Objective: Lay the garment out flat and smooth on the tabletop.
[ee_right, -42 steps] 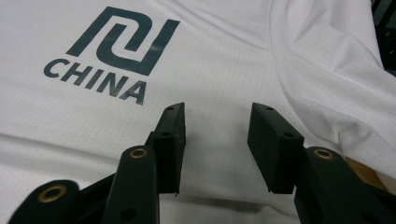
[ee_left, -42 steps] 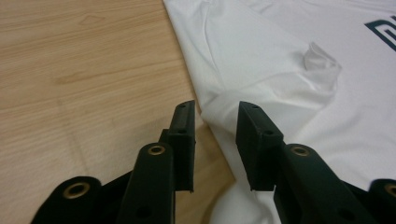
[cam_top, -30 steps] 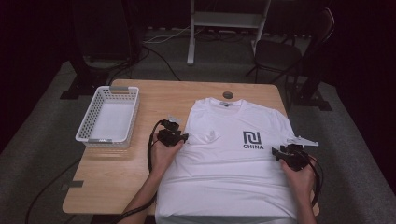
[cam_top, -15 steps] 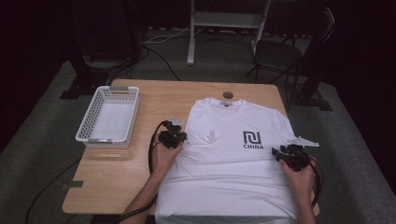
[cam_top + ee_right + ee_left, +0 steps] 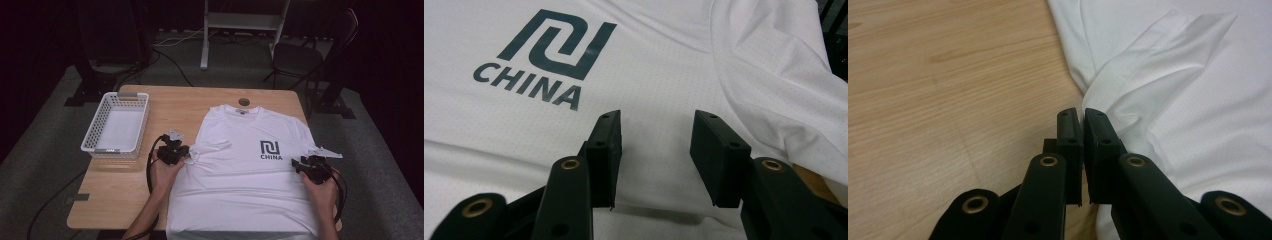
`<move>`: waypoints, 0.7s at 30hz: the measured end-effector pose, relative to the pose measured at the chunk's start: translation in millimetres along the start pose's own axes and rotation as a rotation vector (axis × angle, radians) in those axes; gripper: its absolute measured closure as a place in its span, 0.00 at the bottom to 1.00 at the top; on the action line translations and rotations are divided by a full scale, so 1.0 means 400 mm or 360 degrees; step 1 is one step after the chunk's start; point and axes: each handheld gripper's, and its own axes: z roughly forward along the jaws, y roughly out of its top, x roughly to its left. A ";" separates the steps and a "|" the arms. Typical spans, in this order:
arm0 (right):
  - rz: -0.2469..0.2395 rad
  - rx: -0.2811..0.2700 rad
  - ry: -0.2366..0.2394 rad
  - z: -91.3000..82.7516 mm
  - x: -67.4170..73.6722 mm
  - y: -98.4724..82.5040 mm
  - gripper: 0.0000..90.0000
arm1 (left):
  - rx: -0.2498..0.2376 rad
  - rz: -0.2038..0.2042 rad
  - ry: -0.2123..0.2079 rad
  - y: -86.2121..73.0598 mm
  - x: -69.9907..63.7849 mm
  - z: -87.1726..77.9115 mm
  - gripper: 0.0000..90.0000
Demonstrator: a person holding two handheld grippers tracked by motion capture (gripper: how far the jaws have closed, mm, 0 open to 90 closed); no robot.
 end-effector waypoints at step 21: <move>0.0005 -0.0005 0.0006 -0.002 -0.003 -0.002 0.61 | -0.0053 0.0013 0.0000 0.001 0.006 -0.051 0.86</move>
